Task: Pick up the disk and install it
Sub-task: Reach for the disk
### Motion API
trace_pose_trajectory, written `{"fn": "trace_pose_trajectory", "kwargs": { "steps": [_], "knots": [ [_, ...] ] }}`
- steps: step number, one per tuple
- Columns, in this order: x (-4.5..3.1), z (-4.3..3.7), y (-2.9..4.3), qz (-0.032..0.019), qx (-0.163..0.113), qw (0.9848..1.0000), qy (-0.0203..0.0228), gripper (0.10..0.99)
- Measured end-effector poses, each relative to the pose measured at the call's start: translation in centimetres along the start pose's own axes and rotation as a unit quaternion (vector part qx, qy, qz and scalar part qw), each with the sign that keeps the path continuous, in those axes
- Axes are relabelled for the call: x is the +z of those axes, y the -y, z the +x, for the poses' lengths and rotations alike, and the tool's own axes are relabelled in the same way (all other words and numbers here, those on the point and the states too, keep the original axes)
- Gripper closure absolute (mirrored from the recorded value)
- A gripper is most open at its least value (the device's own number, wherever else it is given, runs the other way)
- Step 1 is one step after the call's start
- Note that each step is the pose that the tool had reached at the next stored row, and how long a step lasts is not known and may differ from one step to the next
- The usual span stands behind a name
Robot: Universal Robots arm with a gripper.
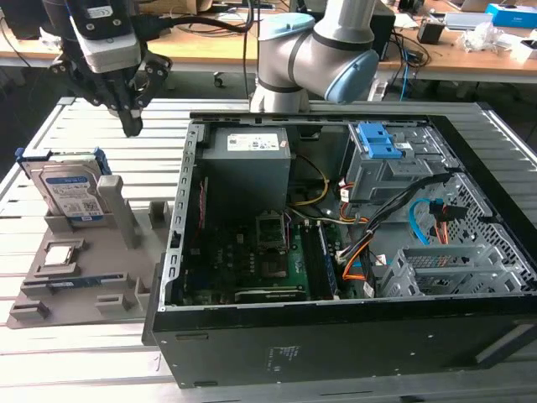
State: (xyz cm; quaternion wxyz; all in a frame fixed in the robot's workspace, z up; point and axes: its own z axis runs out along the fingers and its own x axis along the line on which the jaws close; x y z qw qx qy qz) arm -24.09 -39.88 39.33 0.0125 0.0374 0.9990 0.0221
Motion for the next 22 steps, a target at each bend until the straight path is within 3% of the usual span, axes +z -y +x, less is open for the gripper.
{"fn": "trace_pose_trajectory", "kwargs": {
  "steps": [2, 10, 19, 22],
  "knots": [
    [-0.04, 1.18, 0.09, 0.0001, 0.000, 1.0000, 0.0000, 0.980],
    [-0.11, 4.04, 0.30, 0.0000, 0.000, 1.0000, 0.0000, 0.980],
    [-0.27, 9.84, 0.73, 0.0000, 0.000, 1.0000, 0.0000, 0.980],
    [-0.29, 10.86, 0.81, 0.0000, 0.000, 1.0000, 0.0000, 0.980]
  ]
}}
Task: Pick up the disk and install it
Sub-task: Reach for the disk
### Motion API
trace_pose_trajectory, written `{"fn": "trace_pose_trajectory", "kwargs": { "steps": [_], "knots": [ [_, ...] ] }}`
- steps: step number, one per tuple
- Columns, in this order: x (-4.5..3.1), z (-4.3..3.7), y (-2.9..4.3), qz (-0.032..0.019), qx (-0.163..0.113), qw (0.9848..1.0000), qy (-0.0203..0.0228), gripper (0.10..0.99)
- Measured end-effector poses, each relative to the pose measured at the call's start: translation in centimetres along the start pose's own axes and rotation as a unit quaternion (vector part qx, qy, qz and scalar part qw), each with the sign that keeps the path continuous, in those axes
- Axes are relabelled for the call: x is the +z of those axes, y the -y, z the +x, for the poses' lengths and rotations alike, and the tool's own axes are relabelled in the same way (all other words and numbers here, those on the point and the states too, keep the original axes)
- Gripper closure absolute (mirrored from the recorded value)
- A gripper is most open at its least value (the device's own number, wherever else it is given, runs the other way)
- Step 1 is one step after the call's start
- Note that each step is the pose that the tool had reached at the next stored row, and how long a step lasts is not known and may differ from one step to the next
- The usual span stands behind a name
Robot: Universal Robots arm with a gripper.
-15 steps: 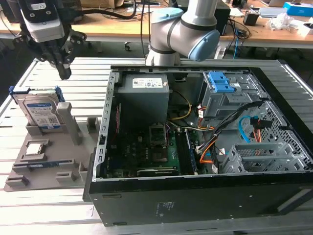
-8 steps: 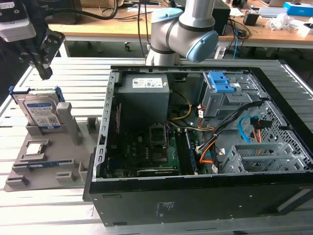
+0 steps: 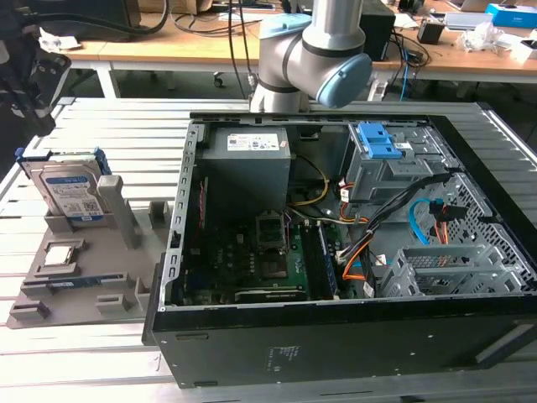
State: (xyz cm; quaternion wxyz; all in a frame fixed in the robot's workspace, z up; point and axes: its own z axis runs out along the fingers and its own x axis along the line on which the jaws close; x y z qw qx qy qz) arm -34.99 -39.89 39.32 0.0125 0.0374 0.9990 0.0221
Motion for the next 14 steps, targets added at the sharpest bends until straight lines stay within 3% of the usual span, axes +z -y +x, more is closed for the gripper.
{"fn": "trace_pose_trajectory", "kwargs": {
  "steps": [6, 14],
  "knots": [
    [-0.04, 1.44, 0.10, 0.0000, 0.000, 1.0000, 0.0000, 0.980],
    [-0.04, 1.50, 0.11, 0.0000, 0.000, 1.0000, 0.0000, 0.980]
  ]
}}
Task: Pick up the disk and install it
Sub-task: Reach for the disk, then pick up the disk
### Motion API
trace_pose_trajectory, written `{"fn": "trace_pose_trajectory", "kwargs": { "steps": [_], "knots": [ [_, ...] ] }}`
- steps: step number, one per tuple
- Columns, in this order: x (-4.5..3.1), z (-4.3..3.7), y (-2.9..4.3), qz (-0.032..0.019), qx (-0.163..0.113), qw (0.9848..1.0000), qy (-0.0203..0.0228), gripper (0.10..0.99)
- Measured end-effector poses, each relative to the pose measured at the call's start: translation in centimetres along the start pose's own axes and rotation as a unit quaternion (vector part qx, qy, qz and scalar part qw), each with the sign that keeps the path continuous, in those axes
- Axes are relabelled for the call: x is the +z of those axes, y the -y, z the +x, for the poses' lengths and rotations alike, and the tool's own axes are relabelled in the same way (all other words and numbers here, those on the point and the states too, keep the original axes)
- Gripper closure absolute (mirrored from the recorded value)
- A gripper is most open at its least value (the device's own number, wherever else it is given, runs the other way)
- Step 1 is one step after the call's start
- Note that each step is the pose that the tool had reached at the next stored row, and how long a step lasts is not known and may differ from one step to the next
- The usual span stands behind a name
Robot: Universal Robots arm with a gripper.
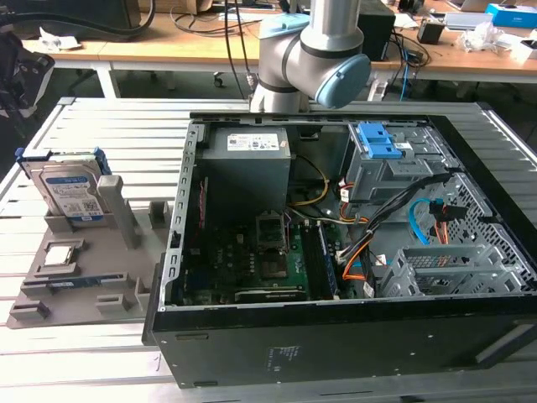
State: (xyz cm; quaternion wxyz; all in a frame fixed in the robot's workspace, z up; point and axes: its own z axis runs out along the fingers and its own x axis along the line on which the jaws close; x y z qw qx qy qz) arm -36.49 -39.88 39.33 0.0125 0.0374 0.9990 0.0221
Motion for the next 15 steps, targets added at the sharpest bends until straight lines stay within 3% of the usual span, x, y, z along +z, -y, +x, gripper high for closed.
{"fn": "trace_pose_trajectory", "kwargs": {
  "steps": [9, 15],
  "knots": [
    [0.00, 0.02, 0.00, 0.0000, -0.001, 1.0000, -0.0001, 0.980],
    [0.00, 0.02, 0.00, -0.0004, -0.062, 0.9981, -0.0028, 0.980]
  ]
}}
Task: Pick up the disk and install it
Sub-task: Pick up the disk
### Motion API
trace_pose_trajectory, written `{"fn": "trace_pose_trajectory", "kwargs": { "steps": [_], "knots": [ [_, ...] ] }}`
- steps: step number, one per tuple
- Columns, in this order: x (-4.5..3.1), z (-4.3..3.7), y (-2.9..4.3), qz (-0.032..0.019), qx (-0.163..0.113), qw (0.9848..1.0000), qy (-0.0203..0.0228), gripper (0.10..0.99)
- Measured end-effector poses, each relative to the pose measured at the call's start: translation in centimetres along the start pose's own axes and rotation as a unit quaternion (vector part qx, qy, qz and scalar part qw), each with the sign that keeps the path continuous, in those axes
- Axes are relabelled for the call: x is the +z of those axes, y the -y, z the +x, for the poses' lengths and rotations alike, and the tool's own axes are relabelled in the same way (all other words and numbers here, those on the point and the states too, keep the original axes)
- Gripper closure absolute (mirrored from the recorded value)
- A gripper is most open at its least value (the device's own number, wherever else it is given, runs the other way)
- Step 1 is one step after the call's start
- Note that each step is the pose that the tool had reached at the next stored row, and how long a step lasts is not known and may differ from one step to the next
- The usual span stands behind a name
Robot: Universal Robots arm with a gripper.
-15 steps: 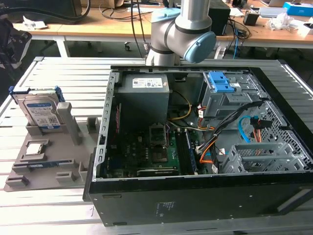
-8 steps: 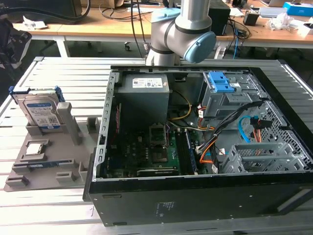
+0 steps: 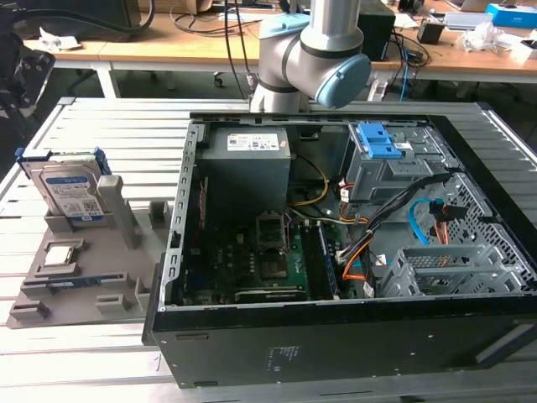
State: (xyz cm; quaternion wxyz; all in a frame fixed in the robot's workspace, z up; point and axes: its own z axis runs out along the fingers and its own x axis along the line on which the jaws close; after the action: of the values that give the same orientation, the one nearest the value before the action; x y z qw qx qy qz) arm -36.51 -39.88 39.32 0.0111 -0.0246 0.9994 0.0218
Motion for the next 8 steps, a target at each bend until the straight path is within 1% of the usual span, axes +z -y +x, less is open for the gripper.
{"fn": "trace_pose_trajectory", "kwargs": {
  "steps": [2, 3, 5, 7, 8],
  "knots": [
    [0.00, 0.00, 0.00, 0.0004, -0.017, 0.9999, -0.0007, 0.980],
    [0.00, 0.00, 0.00, 0.0008, -0.034, 0.9994, -0.0015, 0.980],
    [-0.01, 0.00, 0.00, 0.0012, -0.069, 0.9976, -0.0031, 0.980],
    [0.00, 0.00, 0.00, 0.0012, -0.087, 0.9962, -0.0039, 0.980],
    [0.00, 0.00, 0.00, 0.0013, -0.098, 0.9951, -0.0044, 0.980]
  ]
}}
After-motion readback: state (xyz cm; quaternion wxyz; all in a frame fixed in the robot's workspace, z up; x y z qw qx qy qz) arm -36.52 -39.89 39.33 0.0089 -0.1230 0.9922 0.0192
